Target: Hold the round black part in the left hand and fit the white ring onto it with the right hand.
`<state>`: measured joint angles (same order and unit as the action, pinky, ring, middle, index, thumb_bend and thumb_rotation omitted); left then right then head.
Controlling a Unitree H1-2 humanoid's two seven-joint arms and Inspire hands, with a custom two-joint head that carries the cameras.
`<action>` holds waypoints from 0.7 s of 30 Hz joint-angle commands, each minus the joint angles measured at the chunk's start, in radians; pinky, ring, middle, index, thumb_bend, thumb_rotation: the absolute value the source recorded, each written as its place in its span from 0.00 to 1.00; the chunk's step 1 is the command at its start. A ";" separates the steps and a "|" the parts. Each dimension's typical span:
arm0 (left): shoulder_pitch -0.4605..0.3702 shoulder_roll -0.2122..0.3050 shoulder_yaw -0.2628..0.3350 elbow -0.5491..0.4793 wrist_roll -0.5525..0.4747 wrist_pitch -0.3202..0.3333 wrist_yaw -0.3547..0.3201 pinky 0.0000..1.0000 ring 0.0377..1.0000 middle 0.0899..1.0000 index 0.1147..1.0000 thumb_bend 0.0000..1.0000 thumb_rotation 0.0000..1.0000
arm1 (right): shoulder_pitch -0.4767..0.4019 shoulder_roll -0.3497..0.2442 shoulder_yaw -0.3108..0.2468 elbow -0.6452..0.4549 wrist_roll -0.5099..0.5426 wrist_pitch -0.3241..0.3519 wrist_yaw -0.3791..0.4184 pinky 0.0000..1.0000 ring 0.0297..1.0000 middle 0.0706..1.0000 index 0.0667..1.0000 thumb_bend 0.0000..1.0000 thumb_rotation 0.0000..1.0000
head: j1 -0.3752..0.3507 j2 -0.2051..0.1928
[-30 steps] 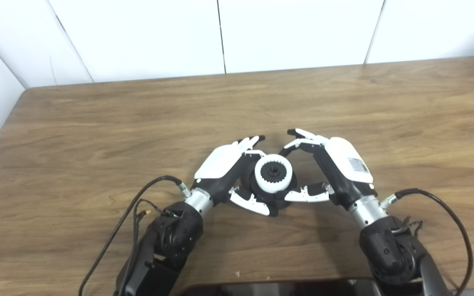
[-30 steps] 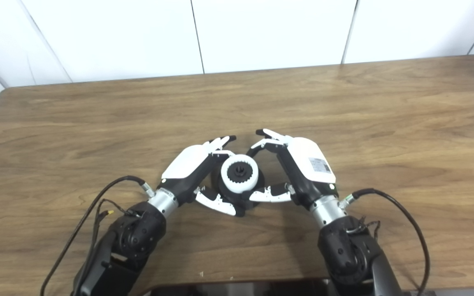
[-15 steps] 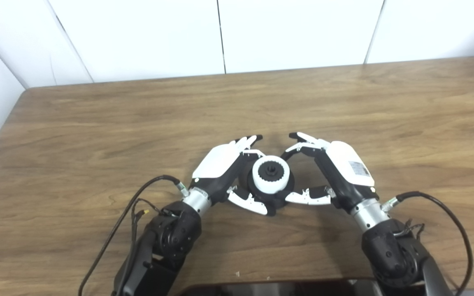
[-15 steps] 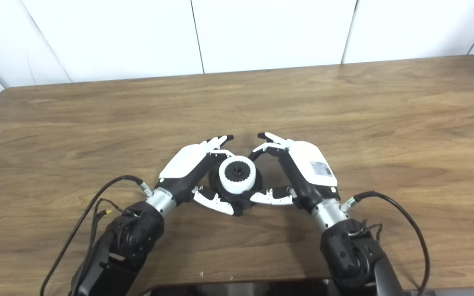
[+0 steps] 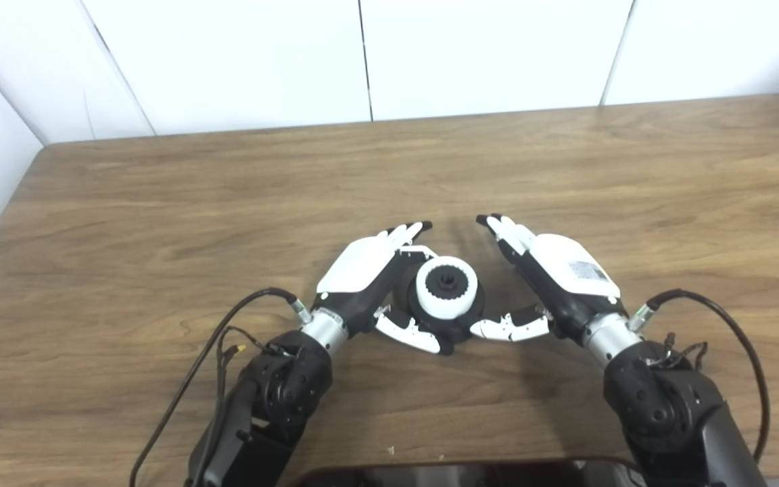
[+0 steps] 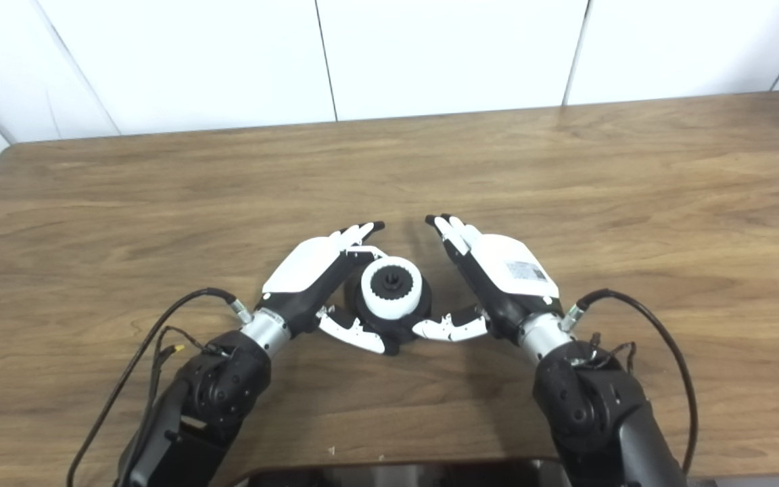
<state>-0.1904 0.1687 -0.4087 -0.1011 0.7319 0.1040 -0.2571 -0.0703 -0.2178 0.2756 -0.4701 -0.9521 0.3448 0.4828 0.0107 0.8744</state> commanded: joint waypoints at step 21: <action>-0.035 0.005 0.022 -0.030 -0.012 -0.012 0.013 1.00 1.00 1.00 0.55 0.93 0.36 | -0.026 -0.063 -0.063 -0.026 0.024 0.024 0.045 0.91 1.00 1.00 1.00 1.00 0.42 | -0.010 -0.018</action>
<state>-0.1906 0.1717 -0.3983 -0.1011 0.7277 0.1043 -0.2583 -0.0678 -0.2692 0.2213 -0.4689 -0.9289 0.3756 0.5345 0.0000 0.8560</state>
